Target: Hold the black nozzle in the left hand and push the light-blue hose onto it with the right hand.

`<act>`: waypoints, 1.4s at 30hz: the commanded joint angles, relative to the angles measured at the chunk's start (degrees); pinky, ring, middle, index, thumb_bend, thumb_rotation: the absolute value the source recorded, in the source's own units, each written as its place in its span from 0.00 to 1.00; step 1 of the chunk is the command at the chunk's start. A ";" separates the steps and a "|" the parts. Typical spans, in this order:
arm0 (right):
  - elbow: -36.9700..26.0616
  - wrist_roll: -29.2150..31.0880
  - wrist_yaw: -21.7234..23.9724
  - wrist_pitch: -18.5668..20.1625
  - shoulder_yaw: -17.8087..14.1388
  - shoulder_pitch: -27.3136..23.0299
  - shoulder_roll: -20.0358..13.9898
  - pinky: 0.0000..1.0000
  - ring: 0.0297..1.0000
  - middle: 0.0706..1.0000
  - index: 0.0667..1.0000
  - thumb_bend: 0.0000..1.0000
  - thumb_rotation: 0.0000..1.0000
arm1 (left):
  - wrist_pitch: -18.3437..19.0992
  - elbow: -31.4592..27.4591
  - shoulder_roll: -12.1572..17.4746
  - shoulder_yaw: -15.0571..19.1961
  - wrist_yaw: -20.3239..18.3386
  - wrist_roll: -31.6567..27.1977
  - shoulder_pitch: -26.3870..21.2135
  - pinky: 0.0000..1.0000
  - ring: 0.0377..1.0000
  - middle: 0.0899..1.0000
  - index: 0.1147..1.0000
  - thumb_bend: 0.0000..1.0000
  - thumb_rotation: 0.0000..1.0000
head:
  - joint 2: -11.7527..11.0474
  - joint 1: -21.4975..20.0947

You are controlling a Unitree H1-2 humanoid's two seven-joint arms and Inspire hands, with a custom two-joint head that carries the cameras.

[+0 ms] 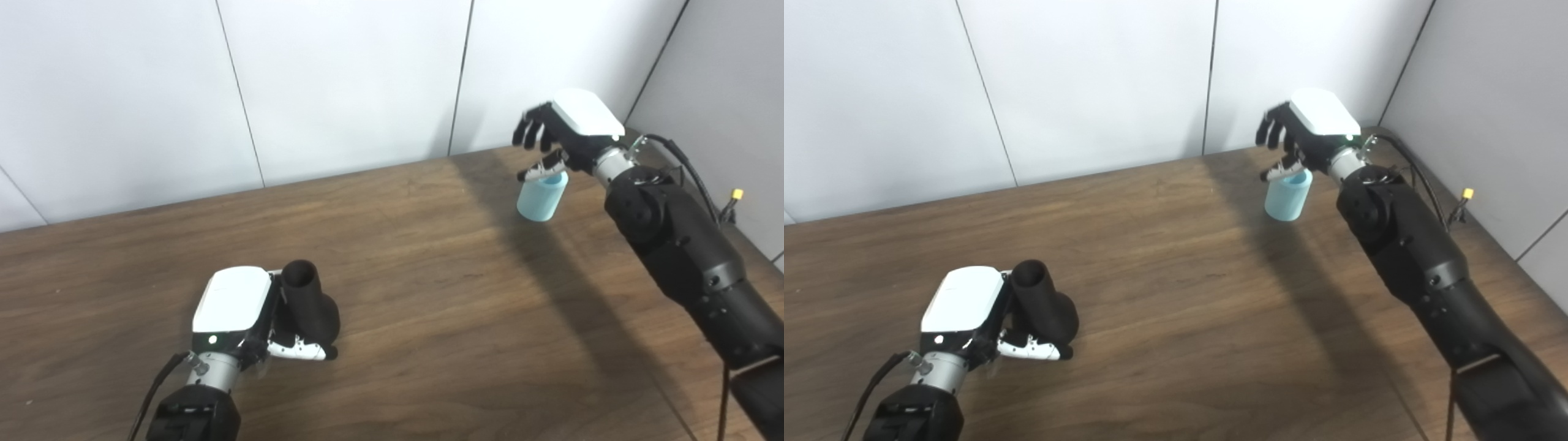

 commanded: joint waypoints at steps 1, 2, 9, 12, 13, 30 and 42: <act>-2.42 -1.50 4.59 2.99 0.37 -2.73 -3.23 0.51 0.60 0.64 0.65 0.97 0.18 | -0.05 -1.13 0.13 -0.14 0.07 1.27 -0.77 0.36 0.45 0.38 0.43 0.53 0.00 | 0.00 -0.06; -2.69 -1.47 6.44 3.95 0.80 -2.88 -3.52 0.56 0.64 0.68 0.68 0.99 0.20 | -0.09 -1.14 0.16 -0.10 0.04 1.18 -0.77 0.36 0.45 0.38 0.43 0.53 0.00 | 0.09 -0.08; -3.80 -2.63 13.07 9.12 2.29 -3.71 -3.71 0.70 0.75 0.79 0.75 1.00 0.19 | -0.32 -1.15 0.41 0.07 0.16 0.80 -0.78 0.37 0.47 0.39 0.43 0.53 0.00 | 0.11 -0.41; -4.19 -4.02 14.58 9.42 3.40 -3.98 -4.38 0.72 0.78 0.81 0.75 1.00 0.22 | -0.47 -1.10 0.54 0.00 0.20 0.92 -0.86 0.37 0.47 0.39 0.43 0.53 0.00 | 0.13 -0.41; -4.35 -4.12 14.88 9.26 3.57 -3.98 -4.57 0.71 0.77 0.81 0.74 1.00 0.24 | -0.51 -1.14 0.62 -0.03 0.13 0.99 -0.89 0.35 0.45 0.38 0.43 0.53 0.00 | 0.23 -0.46; -5.03 -2.70 14.86 10.63 1.91 -3.30 -3.57 0.73 0.77 0.78 0.72 1.00 0.23 | -0.52 -1.37 0.55 0.09 0.61 0.92 -0.59 0.36 0.46 0.39 0.43 0.53 0.00 | 0.67 -0.62; -5.92 0.25 11.06 7.18 -0.48 -1.94 -3.07 0.60 0.58 0.61 0.63 0.93 0.05 | -0.10 -1.37 0.28 0.04 0.29 1.11 -0.66 0.35 0.46 0.39 0.43 0.53 0.00 | 0.67 -0.54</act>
